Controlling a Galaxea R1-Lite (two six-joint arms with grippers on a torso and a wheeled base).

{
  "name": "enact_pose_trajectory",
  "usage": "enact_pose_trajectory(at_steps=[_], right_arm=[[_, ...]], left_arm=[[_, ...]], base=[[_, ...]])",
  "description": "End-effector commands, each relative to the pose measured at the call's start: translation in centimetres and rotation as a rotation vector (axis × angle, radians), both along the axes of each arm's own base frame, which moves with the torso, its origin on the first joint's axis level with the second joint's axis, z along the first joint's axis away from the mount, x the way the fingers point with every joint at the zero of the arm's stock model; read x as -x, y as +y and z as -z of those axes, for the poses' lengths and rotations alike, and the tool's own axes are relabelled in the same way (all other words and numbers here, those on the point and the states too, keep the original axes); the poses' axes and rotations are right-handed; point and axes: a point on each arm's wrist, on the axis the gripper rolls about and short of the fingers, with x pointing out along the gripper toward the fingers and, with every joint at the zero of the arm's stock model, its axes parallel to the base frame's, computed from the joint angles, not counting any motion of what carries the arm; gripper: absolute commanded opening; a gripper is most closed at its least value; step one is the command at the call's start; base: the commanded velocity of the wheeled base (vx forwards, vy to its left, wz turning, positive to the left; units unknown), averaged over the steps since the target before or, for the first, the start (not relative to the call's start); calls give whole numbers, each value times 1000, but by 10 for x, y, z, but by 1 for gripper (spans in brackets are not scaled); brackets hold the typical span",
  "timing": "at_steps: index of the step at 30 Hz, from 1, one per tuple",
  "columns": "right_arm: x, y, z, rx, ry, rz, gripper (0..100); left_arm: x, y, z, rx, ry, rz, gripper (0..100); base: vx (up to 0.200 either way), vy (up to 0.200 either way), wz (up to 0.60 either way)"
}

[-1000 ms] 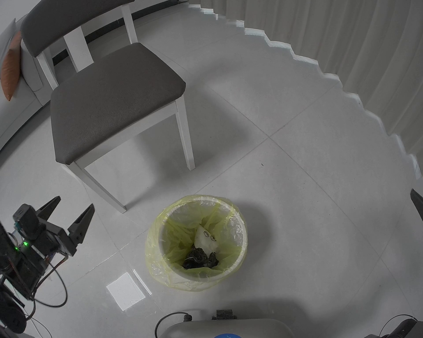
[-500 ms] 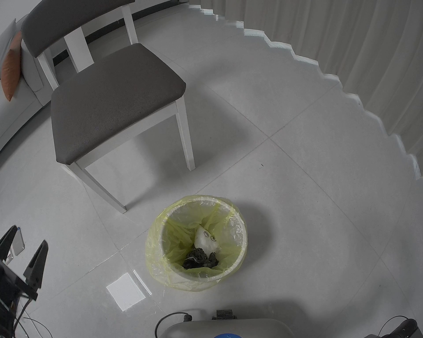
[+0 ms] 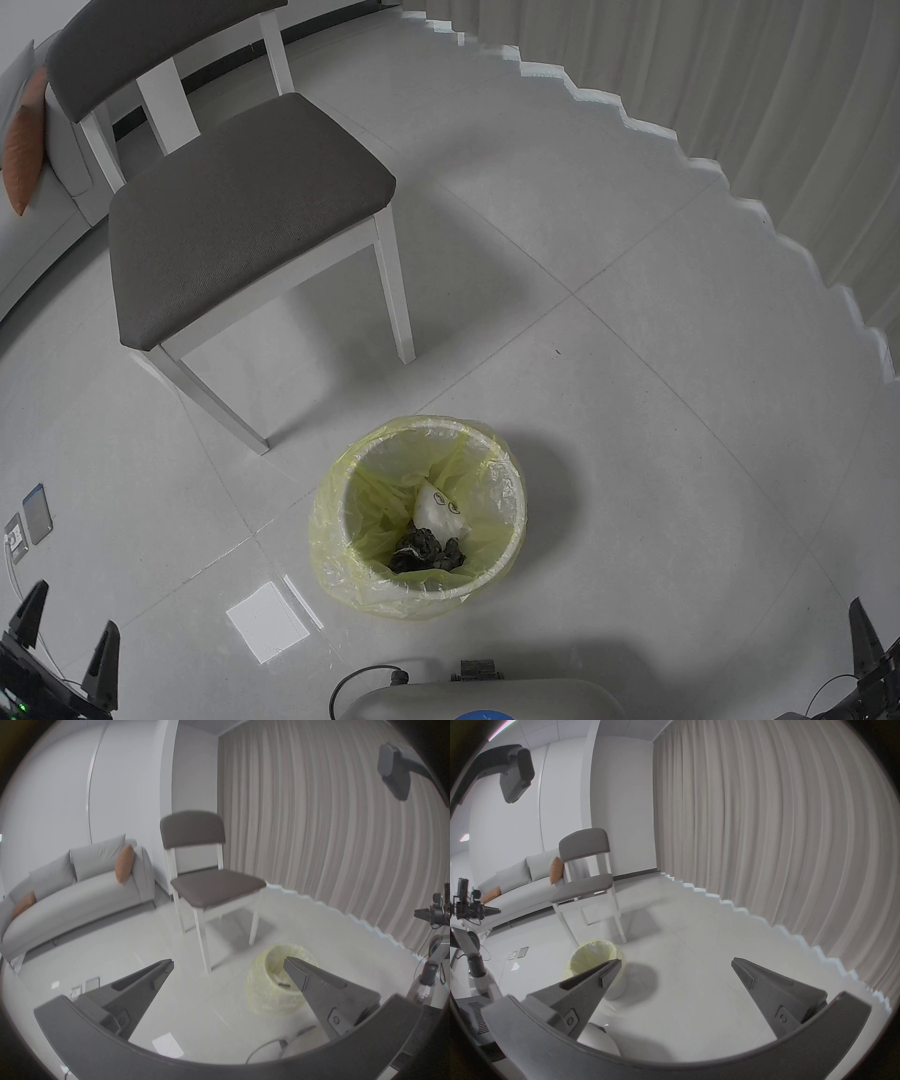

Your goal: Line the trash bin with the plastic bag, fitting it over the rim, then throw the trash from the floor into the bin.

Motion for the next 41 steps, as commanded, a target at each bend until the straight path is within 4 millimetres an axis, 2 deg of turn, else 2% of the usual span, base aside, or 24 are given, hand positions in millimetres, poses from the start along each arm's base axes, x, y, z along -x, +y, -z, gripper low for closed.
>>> enact_pose_trajectory(at_steps=[1,4,9,14,26,28,31,41], right_arm=[[-1,0,11,-25,8,-17,100],[-1,0,11,-14,5,-17,100],[-1,0,11,46,-9,2,100],[-1,0,13,-36,21,10,100],[-2,0,12,-54,21,10,100],[-1,-1,12,-112,16,61,100],[-1,-3,12,-117,16,113,100],[-1,-3,12,-117,16,115,100]], left_arm=[[0,0,9,54,28,-19,100],[0,1,9,93,29,-80,100],[1,4,13,21,73,-178,100],[1,3,14,10,80,-169,100],[1,3,14,15,80,-147,100],[1,3,14,24,81,-149,100],[1,3,14,14,80,-149,100],[1,3,14,7,79,-153,100]], base=[[0,0,0],[0,0,0],[0,0,0],[0,0,0],[0,0,0],[0,0,0],[0,0,0],[0,0,0]])
